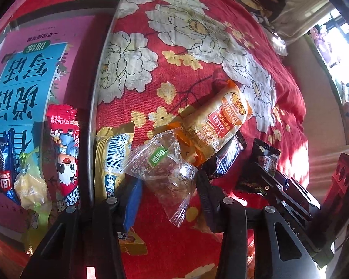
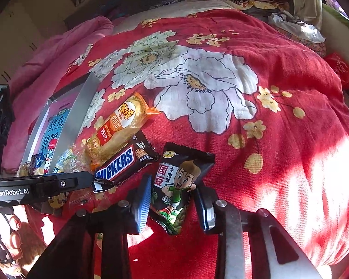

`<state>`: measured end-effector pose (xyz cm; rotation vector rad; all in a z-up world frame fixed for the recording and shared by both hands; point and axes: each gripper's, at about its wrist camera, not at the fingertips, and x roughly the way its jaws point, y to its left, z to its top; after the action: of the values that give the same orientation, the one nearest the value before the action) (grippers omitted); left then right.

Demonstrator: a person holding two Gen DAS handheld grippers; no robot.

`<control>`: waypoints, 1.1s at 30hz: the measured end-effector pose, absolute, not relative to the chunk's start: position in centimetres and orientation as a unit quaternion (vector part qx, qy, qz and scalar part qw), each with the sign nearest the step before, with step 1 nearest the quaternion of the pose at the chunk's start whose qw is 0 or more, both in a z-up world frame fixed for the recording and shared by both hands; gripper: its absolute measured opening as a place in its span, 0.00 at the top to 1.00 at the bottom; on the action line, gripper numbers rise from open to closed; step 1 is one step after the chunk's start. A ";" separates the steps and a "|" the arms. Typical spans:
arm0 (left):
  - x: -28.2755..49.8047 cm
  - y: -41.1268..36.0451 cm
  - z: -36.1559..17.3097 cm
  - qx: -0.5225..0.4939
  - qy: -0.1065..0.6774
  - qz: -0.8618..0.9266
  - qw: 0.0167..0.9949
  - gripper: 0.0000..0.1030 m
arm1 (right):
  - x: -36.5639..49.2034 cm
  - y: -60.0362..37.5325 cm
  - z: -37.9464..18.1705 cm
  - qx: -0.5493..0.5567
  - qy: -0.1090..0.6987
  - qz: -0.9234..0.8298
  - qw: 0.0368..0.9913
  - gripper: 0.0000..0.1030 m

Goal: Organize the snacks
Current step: 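Grasp the clear green-label bag with the left tool while the right tool grasps the dark peanut bag, then lift the clear bag with the left tool while the right tool lifts the dark peanut bag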

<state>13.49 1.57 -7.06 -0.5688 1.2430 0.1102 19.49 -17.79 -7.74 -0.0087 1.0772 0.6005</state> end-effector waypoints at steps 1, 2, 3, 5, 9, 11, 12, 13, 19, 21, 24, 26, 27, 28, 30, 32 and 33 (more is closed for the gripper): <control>13.3 1.7 -7.0 -0.266 0.573 0.048 0.774 0.57 | 19.5 -17.9 -7.7 -0.003 0.504 0.282 0.817 0.67; 13.3 1.9 -7.0 -0.270 0.571 0.046 0.774 0.57 | 19.4 -18.0 -7.6 -0.002 0.503 0.281 0.817 0.68; 13.2 2.1 -7.0 -0.274 0.571 0.044 0.773 0.58 | 19.4 -18.0 -7.6 0.000 0.503 0.282 0.817 0.68; 13.0 2.3 -6.9 -0.281 0.568 0.042 0.773 0.59 | 19.4 -18.0 -7.5 0.001 0.502 0.281 0.818 0.68; 12.7 2.5 -6.4 -0.280 0.561 0.039 0.778 0.60 | 19.2 -17.7 -7.1 0.001 0.497 0.289 0.818 0.70; 12.6 2.5 -6.2 -0.281 0.558 0.036 0.780 0.60 | 19.2 -17.5 -7.0 -0.004 0.496 0.290 0.819 0.70; 12.5 2.6 -6.0 -0.280 0.556 0.035 0.782 0.60 | 19.2 -17.4 -7.2 -0.006 0.498 0.289 0.817 0.70; 12.3 2.6 -5.8 -0.280 0.554 0.033 0.784 0.60 | 19.2 -17.4 -7.3 -0.006 0.500 0.289 0.817 0.70; 11.5 3.3 -4.6 -0.279 0.541 0.031 0.793 0.60 | 19.4 -17.4 -7.3 0.004 0.499 0.292 0.816 0.70; 11.3 3.6 -4.2 -0.282 0.537 0.031 0.795 0.60 | 19.3 -17.5 -7.1 0.005 0.496 0.290 0.818 0.70; 11.0 3.9 -3.7 -0.283 0.531 0.032 0.798 0.60 | 19.1 -17.6 -6.8 0.005 0.492 0.291 0.820 0.70; 11.0 3.8 -3.3 -0.283 0.528 0.031 0.800 0.60 | 19.1 -17.8 -6.6 0.011 0.492 0.292 0.820 0.70; 10.9 3.8 -3.2 -0.282 0.526 0.031 0.802 0.60 | 19.0 -17.8 -6.4 0.012 0.491 0.291 0.821 0.70; 10.9 3.8 -3.0 -0.282 0.524 0.030 0.803 0.60 | 18.9 -17.9 -6.2 0.011 0.487 0.292 0.823 0.70; 10.8 3.7 -2.7 -0.280 0.521 0.028 0.806 0.60 | 18.8 -18.0 -5.6 0.013 0.483 0.293 0.825 0.70; 10.8 3.7 -2.3 -0.279 0.519 0.028 0.808 0.60 | 18.6 -18.1 -5.1 0.014 0.478 0.293 0.828 0.70; 10.7 3.6 -2.2 -0.278 0.518 0.027 0.809 0.60 | 18.6 -18.1 -4.8 0.015 0.476 0.294 0.829 0.70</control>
<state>10.74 3.62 -2.18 -0.5954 1.1067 0.0577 18.55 -18.14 -4.78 0.0320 1.0099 0.6246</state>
